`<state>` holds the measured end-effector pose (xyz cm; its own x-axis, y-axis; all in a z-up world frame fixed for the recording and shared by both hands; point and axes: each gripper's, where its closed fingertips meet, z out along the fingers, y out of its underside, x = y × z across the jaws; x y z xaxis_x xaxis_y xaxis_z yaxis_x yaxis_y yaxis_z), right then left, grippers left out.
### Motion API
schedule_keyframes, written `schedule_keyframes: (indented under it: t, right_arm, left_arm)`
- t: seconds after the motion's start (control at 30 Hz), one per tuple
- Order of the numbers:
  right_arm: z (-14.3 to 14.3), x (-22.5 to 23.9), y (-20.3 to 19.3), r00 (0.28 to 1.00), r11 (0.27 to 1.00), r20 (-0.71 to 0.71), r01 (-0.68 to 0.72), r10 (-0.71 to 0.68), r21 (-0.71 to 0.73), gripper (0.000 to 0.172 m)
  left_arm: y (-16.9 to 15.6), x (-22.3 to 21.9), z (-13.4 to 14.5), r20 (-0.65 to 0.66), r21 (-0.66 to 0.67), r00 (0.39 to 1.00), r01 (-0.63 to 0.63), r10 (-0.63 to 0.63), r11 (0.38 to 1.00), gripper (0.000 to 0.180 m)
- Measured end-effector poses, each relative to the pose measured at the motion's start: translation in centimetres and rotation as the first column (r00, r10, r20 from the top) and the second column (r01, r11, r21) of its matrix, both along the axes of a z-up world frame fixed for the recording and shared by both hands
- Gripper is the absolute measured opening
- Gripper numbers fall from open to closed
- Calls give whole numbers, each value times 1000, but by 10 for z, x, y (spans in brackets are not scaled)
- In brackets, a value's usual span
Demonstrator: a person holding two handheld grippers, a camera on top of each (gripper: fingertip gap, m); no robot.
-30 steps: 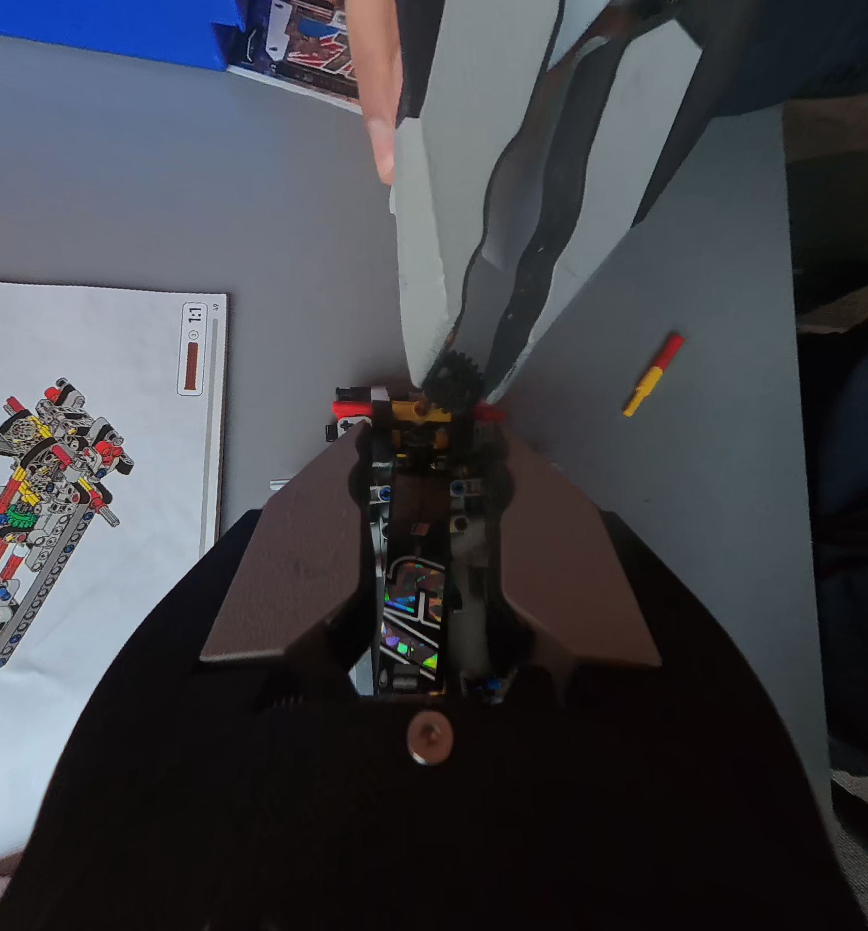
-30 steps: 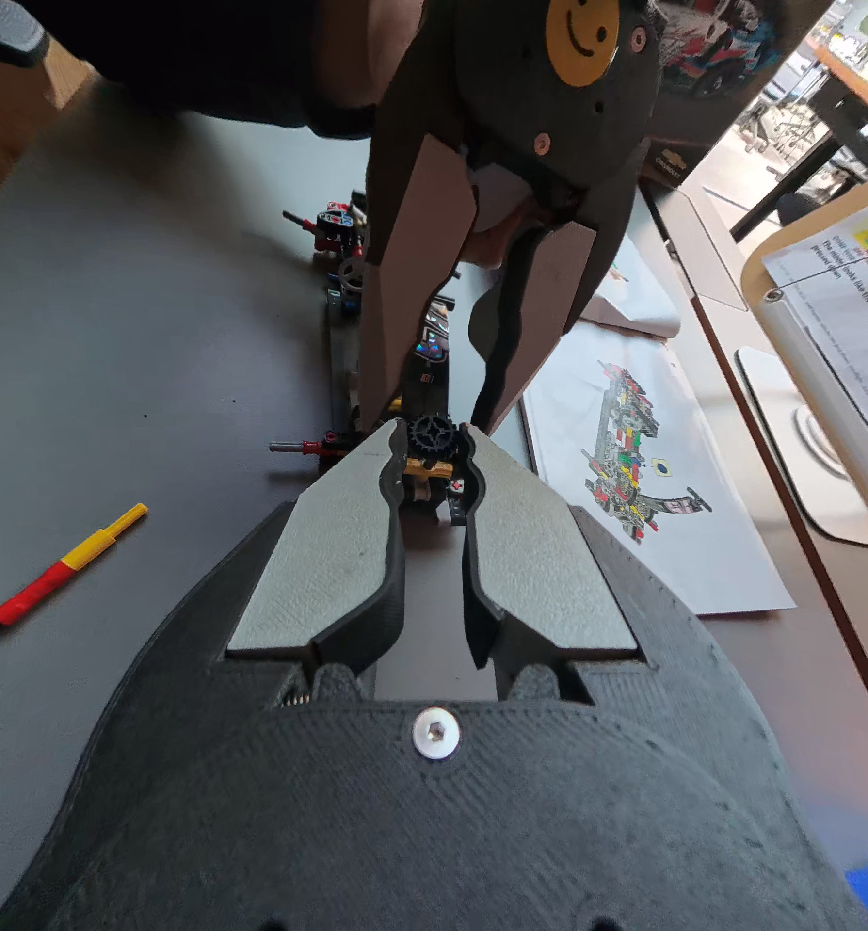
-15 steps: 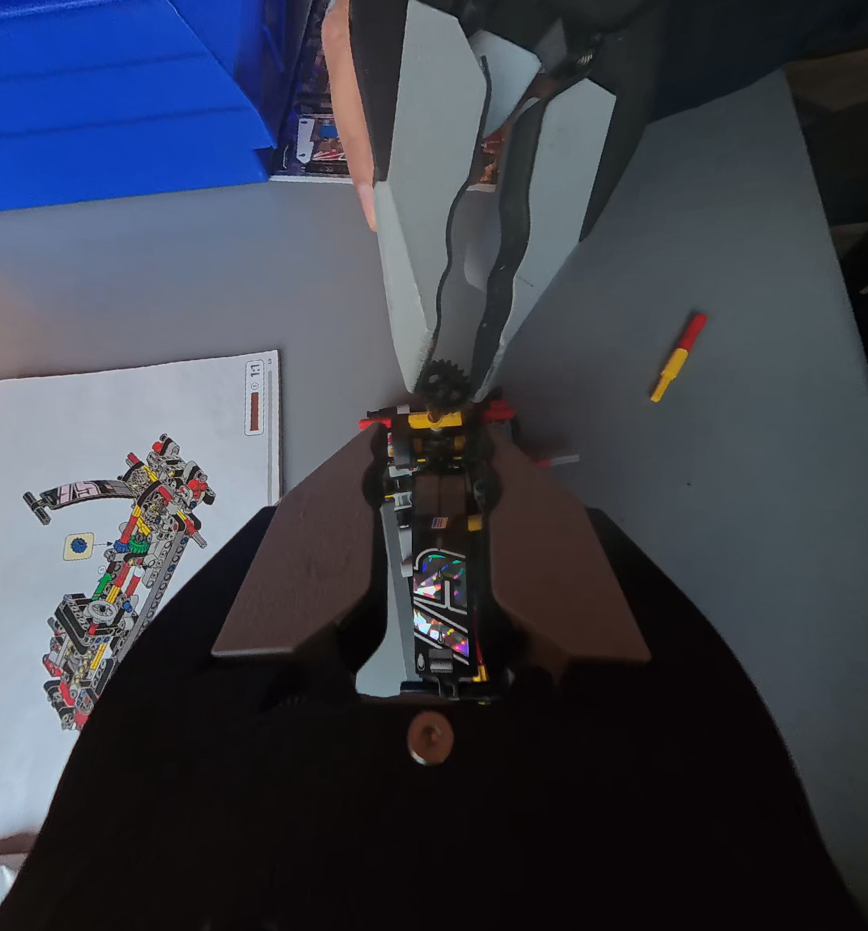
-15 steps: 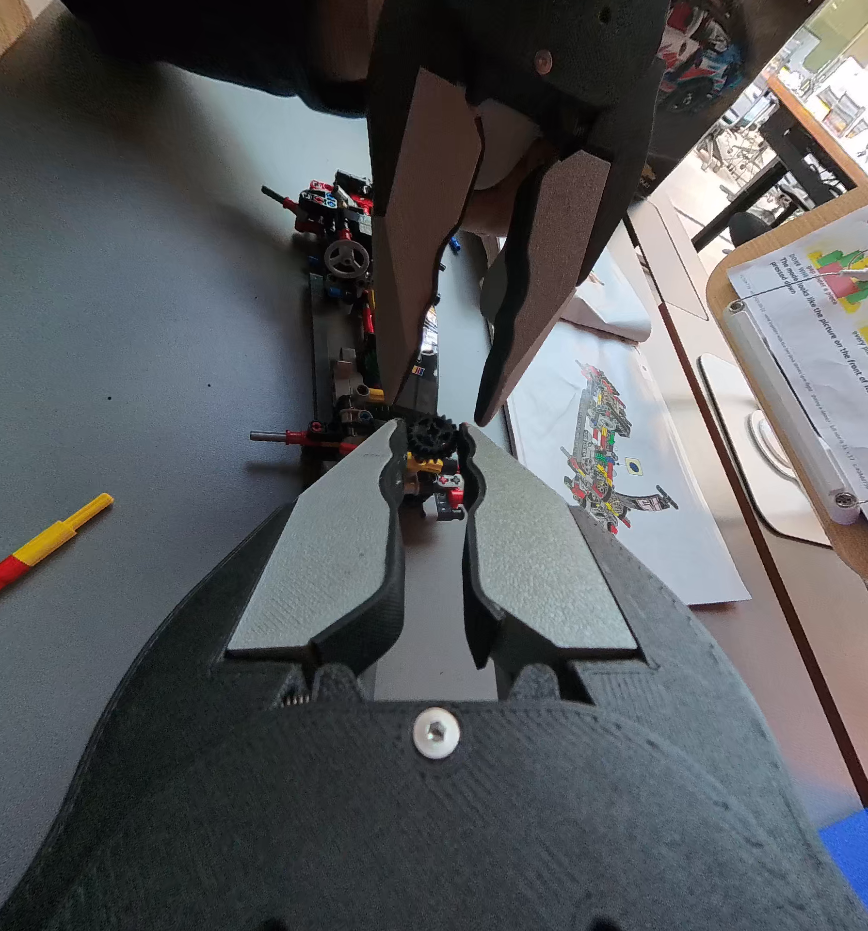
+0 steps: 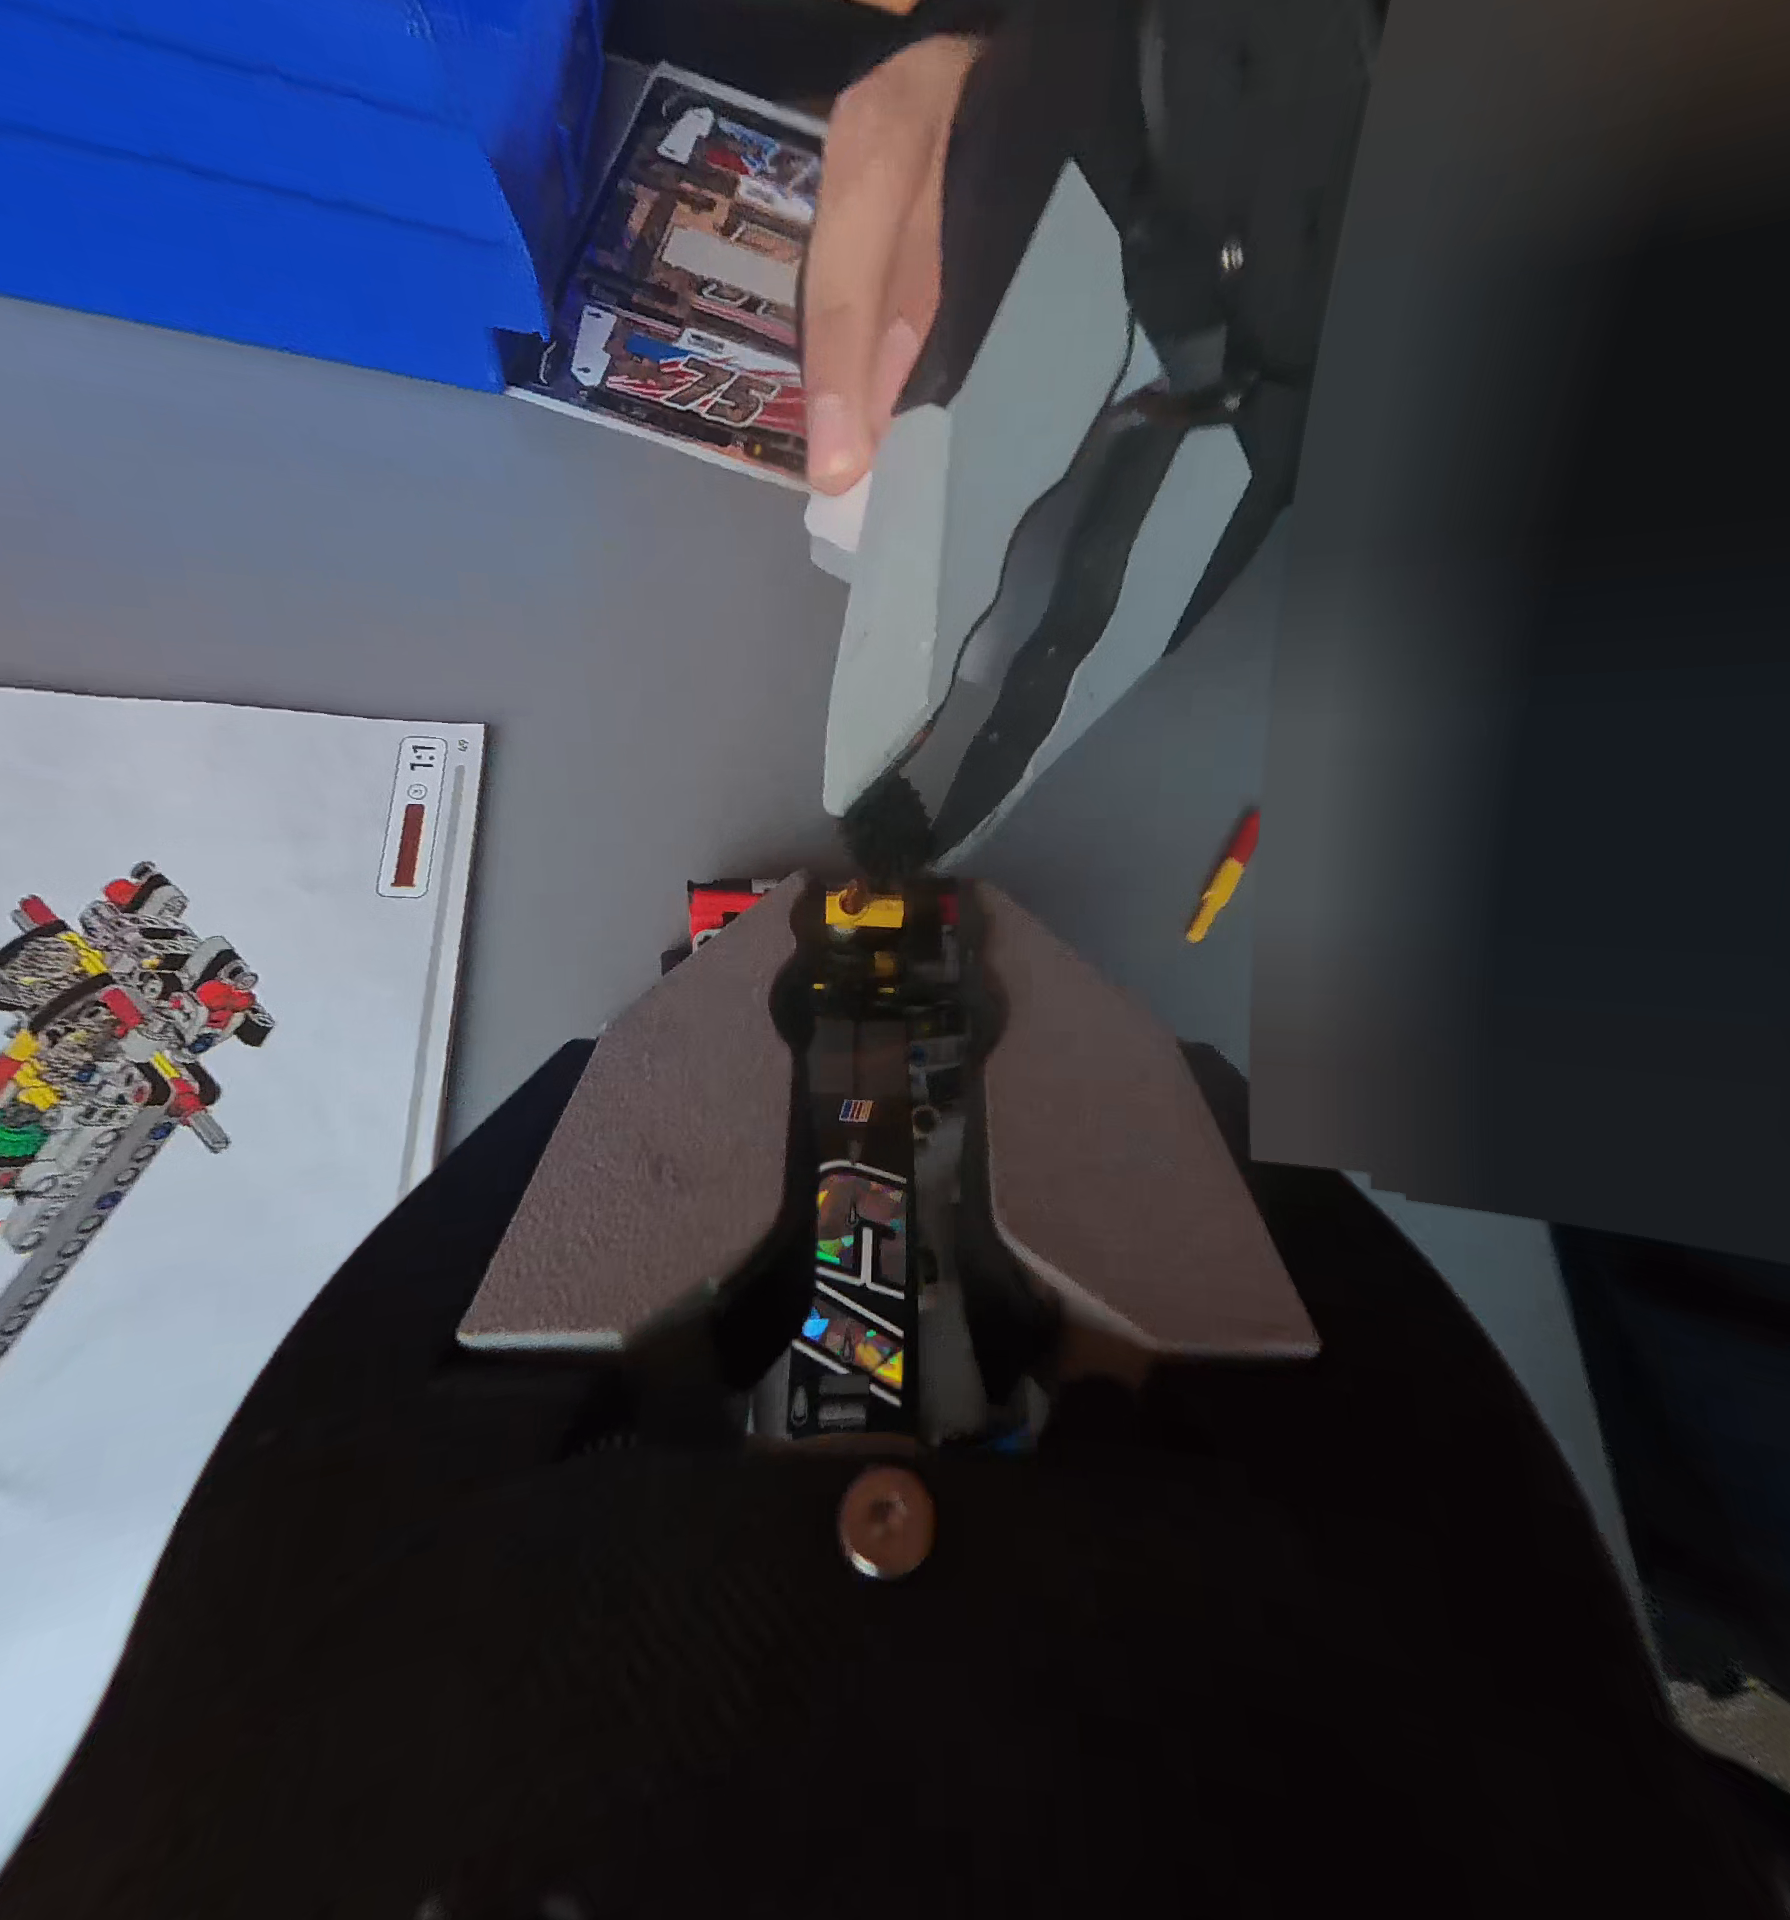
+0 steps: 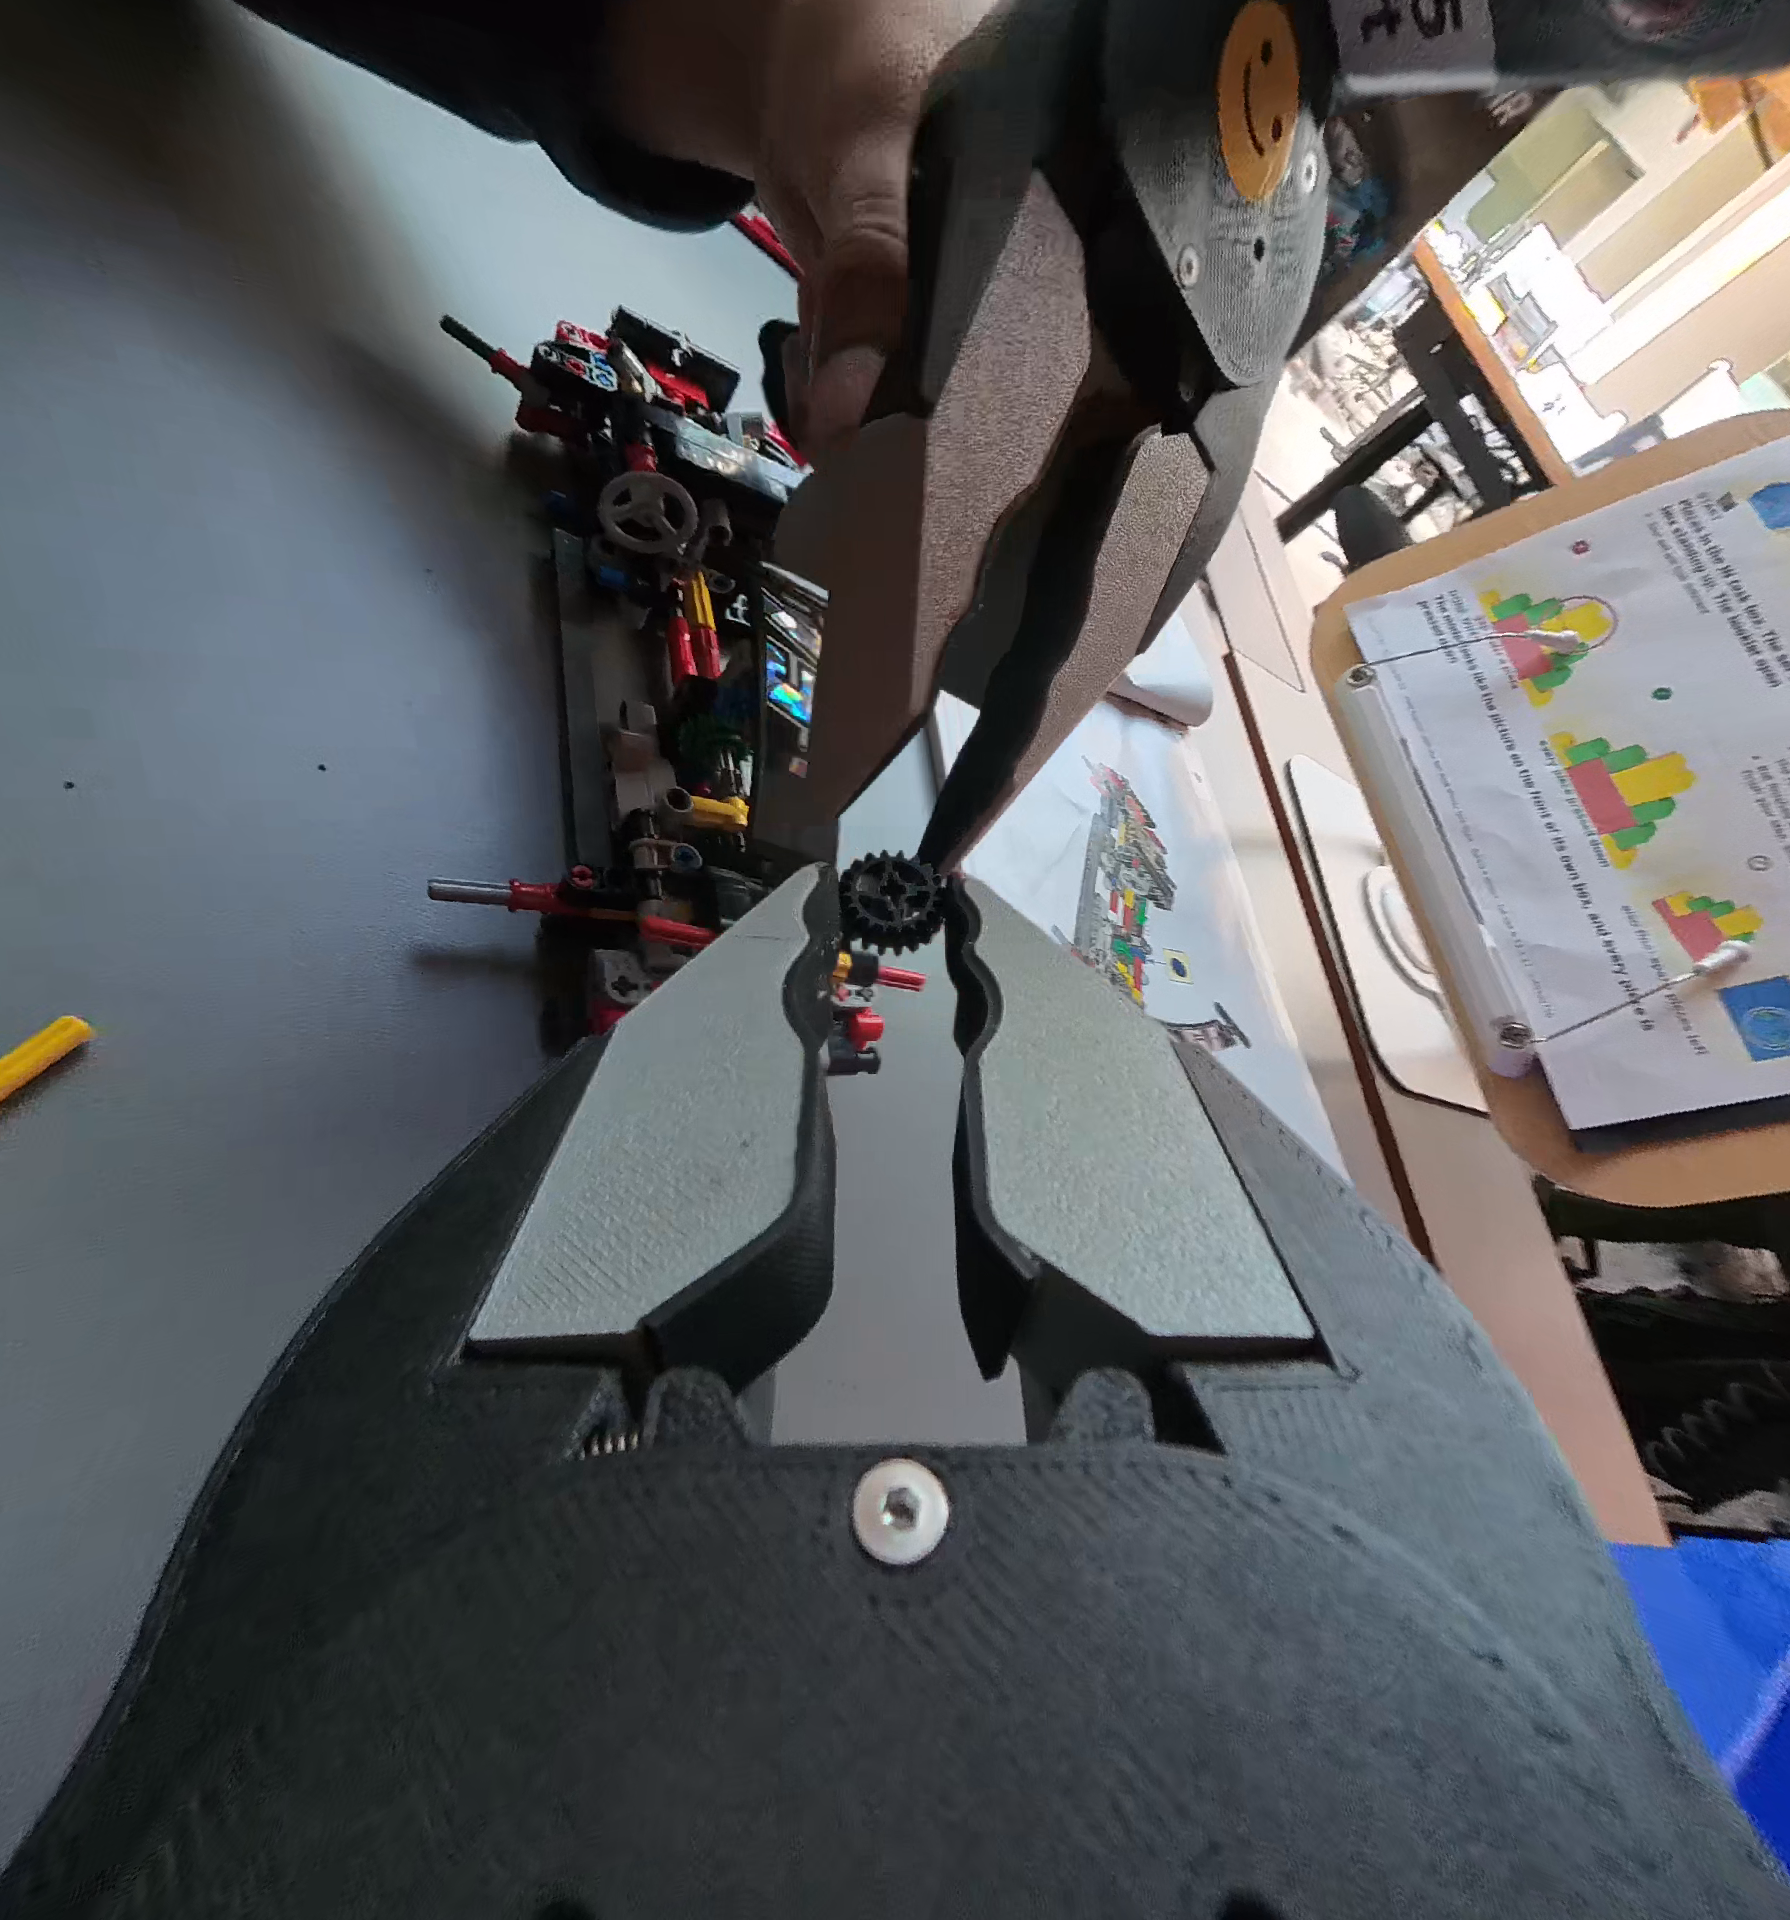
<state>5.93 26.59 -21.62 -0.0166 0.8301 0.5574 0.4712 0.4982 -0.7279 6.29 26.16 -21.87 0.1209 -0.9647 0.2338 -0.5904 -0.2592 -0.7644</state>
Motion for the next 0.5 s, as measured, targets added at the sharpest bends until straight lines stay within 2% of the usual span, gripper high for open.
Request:
schedule_keyframes:
  t: [0.13,0.27,0.4,0.5]
  right_arm:
    - [8,0,7,998,995,-27,60,-58,78,18]
    - [19,1,12,991,983,-80,119,-109,140,18]
    - [27,-1,13,982,970,-120,166,-146,179,17]
    - [30,-2,14,975,964,-144,194,-169,182,17]
  left_arm:
    - [9,1,11,103,-143,992,-59,74,988,22]
    - [12,6,23,212,-297,968,-64,131,953,21]
    - [15,10,29,259,-345,952,-68,164,936,18]
    - [17,11,30,279,-346,943,-77,180,935,7]
